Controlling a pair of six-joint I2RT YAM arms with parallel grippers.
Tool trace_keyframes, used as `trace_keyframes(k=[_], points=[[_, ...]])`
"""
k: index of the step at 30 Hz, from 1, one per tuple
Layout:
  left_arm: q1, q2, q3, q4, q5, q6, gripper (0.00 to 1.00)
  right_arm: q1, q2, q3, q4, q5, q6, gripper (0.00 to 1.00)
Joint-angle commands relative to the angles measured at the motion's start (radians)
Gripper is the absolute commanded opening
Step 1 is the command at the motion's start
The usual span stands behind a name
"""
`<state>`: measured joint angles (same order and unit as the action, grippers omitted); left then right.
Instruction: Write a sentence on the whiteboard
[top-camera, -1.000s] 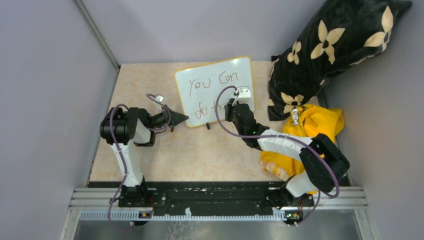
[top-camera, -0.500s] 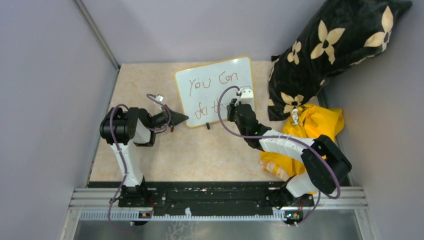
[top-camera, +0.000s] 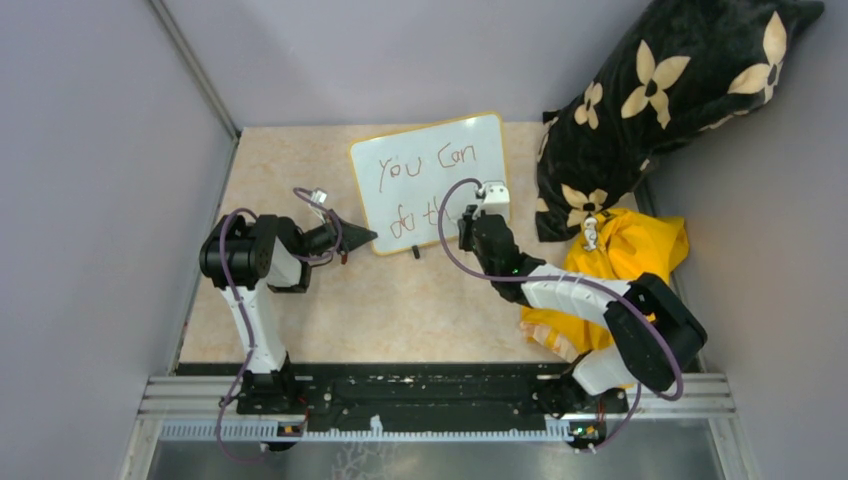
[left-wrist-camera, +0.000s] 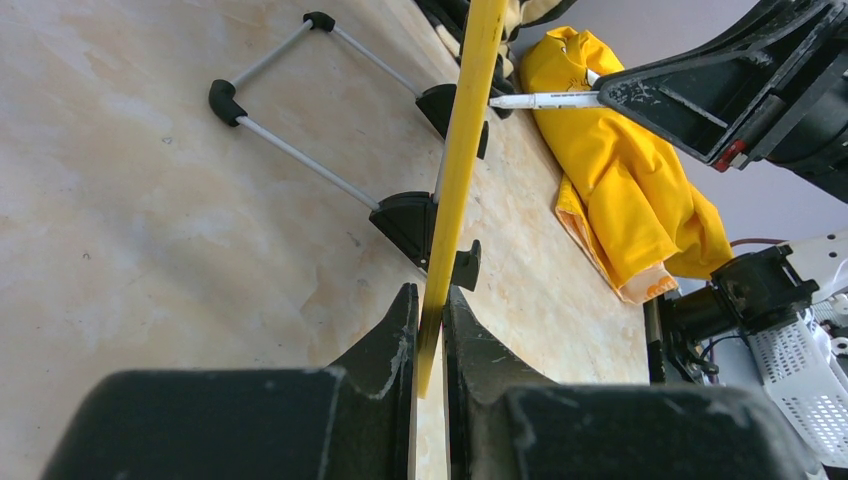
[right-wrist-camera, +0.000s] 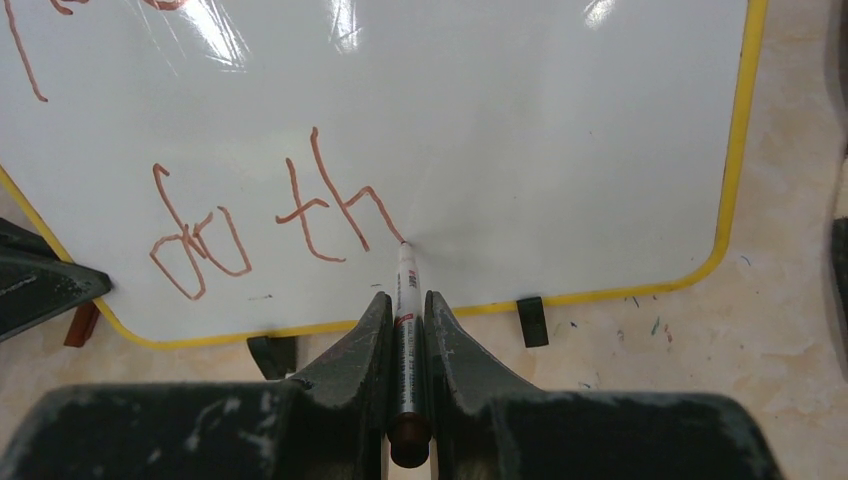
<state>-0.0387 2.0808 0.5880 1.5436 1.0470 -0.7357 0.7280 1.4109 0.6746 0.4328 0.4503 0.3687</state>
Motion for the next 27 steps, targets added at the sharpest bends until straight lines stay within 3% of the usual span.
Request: trace_keyframes(k=[1, 12, 27], points=[[-0.007, 0.012, 0.006, 0.003, 0.010, -0.005, 0.00, -0.013, -0.050, -0.011, -0.002, 0.022, 0.010, 0.00], [-0.009, 0.010, 0.005, 0.000, 0.008, -0.001, 0.00, -0.016, -0.129, 0.049, -0.012, 0.054, -0.029, 0.00], [-0.009, 0.010, 0.007, -0.009, 0.010, -0.001, 0.00, -0.021, -0.044, 0.147, 0.024, 0.033, -0.047, 0.00]])
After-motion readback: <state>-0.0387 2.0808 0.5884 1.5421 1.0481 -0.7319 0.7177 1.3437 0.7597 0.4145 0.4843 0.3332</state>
